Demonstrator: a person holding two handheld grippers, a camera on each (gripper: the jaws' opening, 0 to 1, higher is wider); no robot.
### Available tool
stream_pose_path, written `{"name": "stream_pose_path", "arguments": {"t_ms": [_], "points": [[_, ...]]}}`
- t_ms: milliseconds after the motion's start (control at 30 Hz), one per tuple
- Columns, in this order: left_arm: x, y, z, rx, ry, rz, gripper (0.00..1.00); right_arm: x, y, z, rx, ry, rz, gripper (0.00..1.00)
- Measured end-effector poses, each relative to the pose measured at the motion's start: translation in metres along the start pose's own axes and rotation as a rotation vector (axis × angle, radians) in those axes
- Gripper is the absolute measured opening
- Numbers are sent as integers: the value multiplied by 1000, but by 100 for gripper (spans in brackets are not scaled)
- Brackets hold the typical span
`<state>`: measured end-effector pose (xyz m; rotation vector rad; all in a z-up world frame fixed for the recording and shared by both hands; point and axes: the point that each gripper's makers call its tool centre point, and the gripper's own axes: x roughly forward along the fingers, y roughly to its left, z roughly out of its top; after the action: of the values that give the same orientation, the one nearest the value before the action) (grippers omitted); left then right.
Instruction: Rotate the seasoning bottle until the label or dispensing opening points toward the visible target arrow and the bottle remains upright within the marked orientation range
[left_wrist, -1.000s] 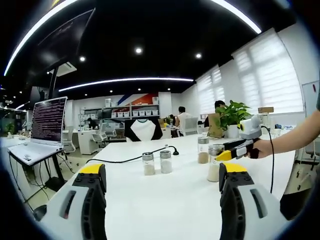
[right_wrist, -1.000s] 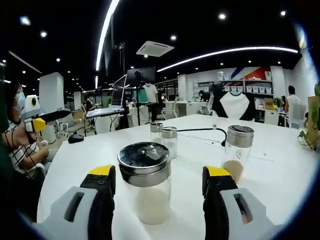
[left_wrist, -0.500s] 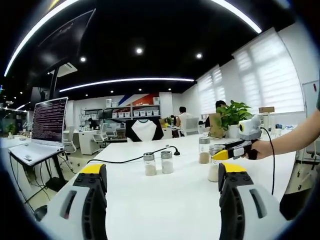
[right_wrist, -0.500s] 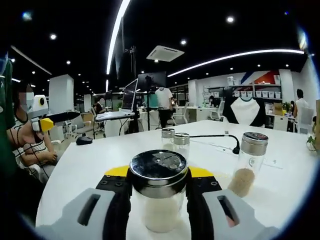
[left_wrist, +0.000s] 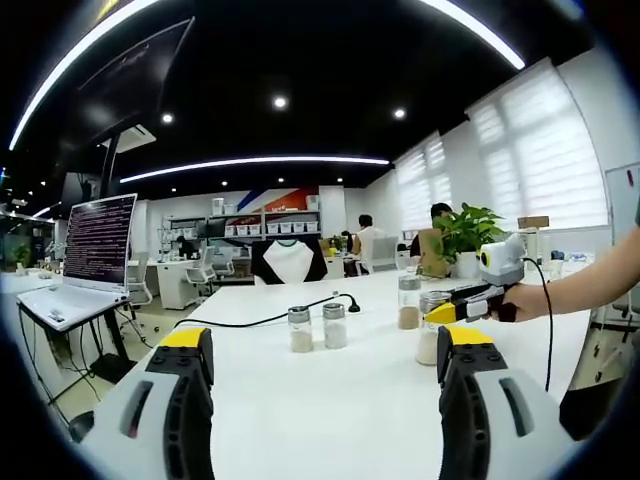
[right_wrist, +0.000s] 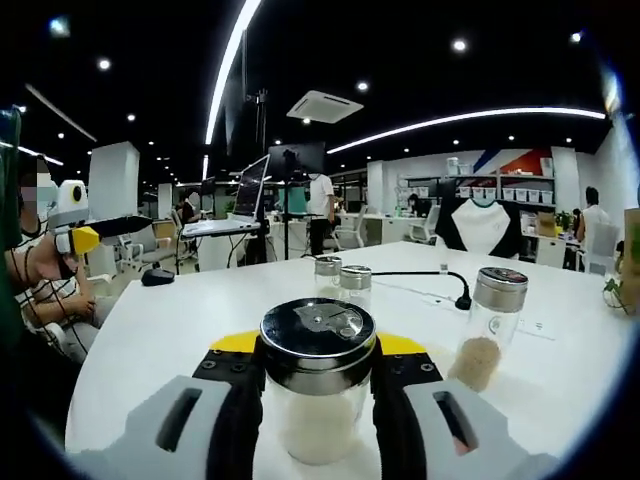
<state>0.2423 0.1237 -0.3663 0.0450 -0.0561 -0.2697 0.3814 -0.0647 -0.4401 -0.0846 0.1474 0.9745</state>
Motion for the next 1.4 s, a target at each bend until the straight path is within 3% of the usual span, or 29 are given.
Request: {"name": "stream_pose_path", "arguments": {"t_ms": [1400], "points": [[5,-10,-9,7,17,-25,98,-1,-4,2,30,15,-274,40]]}}
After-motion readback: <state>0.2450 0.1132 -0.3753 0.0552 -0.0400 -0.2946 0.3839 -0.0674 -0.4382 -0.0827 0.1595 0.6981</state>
